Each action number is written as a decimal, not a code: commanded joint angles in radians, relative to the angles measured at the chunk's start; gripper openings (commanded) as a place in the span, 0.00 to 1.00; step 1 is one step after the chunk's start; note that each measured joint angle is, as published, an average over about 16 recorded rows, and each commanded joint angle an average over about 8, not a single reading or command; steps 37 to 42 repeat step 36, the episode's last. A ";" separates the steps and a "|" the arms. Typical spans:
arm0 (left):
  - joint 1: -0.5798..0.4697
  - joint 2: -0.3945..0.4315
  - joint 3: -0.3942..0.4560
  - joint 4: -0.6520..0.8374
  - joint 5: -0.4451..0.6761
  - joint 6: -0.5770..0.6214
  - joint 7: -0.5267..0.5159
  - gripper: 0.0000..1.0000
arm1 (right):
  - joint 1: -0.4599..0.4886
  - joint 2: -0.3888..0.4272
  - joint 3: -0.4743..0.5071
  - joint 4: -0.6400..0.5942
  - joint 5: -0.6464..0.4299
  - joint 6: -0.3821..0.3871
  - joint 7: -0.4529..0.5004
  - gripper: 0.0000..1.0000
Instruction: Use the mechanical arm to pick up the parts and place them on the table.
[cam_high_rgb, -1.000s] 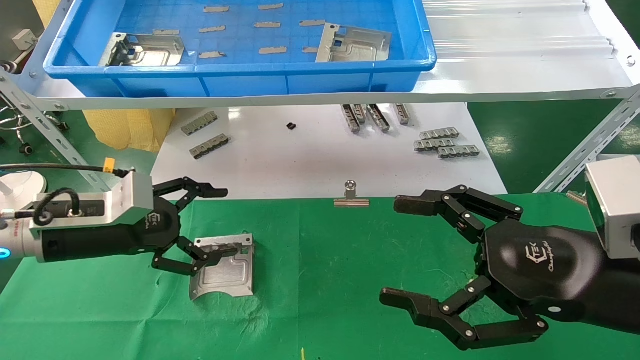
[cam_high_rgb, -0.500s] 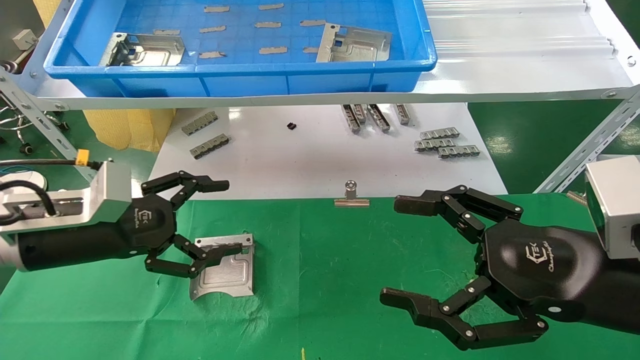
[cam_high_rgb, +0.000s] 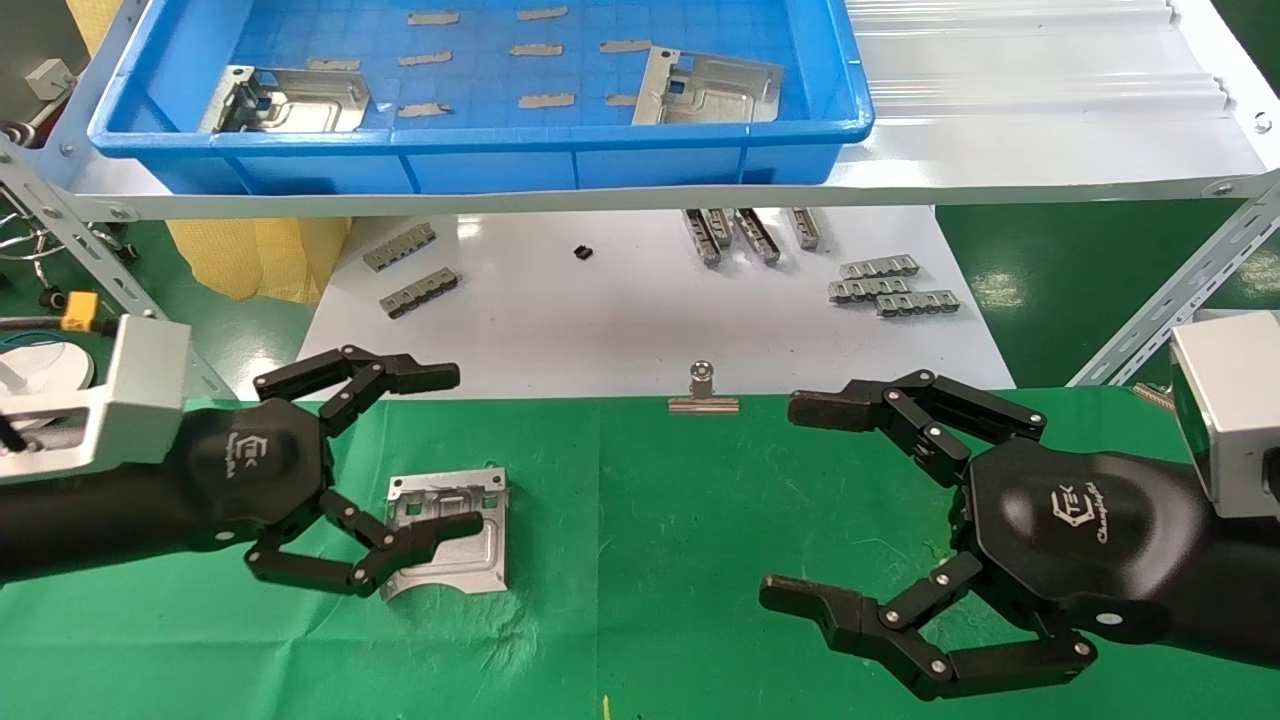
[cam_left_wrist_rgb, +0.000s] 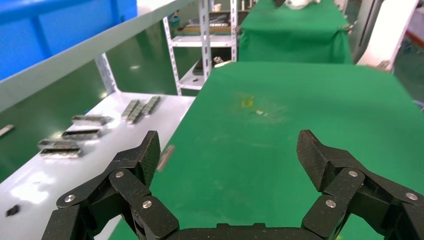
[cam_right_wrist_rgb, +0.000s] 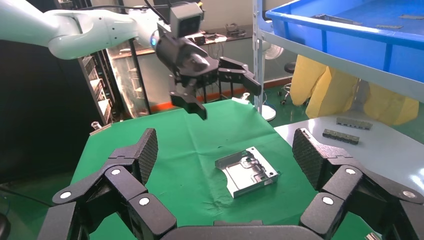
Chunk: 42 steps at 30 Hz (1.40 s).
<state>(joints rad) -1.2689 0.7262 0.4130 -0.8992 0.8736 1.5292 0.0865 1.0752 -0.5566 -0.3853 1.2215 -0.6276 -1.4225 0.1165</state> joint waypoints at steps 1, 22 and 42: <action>0.021 -0.013 -0.015 -0.042 -0.016 -0.004 -0.030 1.00 | 0.000 0.000 0.000 0.000 0.000 0.000 0.000 1.00; 0.210 -0.124 -0.144 -0.417 -0.156 -0.036 -0.288 1.00 | 0.000 0.000 0.000 0.000 0.000 0.000 0.000 1.00; 0.204 -0.120 -0.140 -0.401 -0.151 -0.036 -0.280 1.00 | 0.000 0.000 0.000 0.000 0.000 0.000 0.000 1.00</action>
